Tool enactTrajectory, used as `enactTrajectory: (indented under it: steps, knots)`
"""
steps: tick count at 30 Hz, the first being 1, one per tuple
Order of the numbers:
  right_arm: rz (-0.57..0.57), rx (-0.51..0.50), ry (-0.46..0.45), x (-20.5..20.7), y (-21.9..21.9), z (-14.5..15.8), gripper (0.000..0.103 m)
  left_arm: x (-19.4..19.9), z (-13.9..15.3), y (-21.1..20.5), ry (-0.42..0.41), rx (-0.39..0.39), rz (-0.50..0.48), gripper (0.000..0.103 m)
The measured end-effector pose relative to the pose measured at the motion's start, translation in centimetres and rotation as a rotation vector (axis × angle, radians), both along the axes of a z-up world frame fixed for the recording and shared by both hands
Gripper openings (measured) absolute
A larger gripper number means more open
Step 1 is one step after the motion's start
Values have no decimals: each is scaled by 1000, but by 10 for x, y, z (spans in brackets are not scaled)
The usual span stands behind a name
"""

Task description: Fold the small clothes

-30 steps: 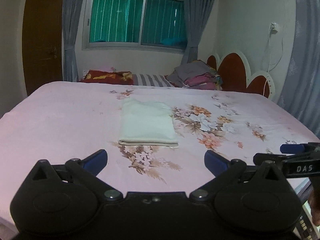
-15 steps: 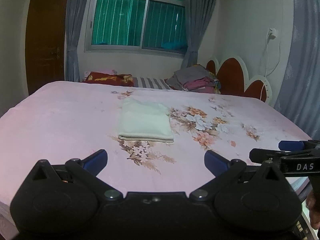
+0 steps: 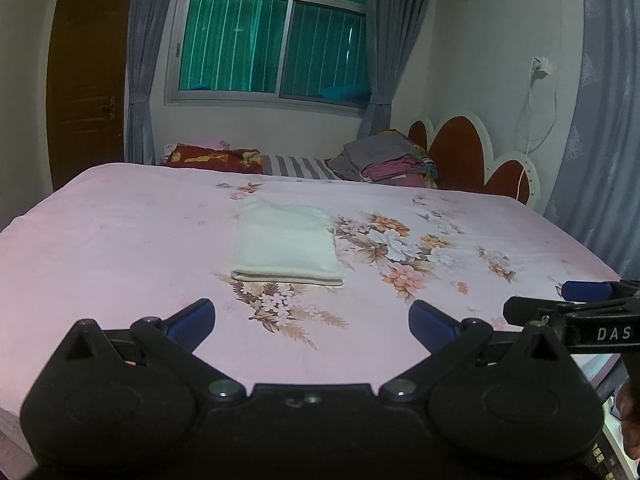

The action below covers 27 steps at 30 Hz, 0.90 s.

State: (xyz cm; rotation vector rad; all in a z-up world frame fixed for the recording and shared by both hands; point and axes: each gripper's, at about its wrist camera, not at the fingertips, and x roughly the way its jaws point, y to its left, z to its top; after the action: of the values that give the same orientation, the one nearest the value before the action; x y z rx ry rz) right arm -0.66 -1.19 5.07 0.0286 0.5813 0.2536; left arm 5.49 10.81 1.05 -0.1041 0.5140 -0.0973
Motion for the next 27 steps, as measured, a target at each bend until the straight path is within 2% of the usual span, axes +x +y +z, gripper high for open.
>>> enactTrajectory:
  steps: [27]
  knots:
    - [8,-4,-8,4,-3,4,103,-3,3,5,-3,6,-2,103]
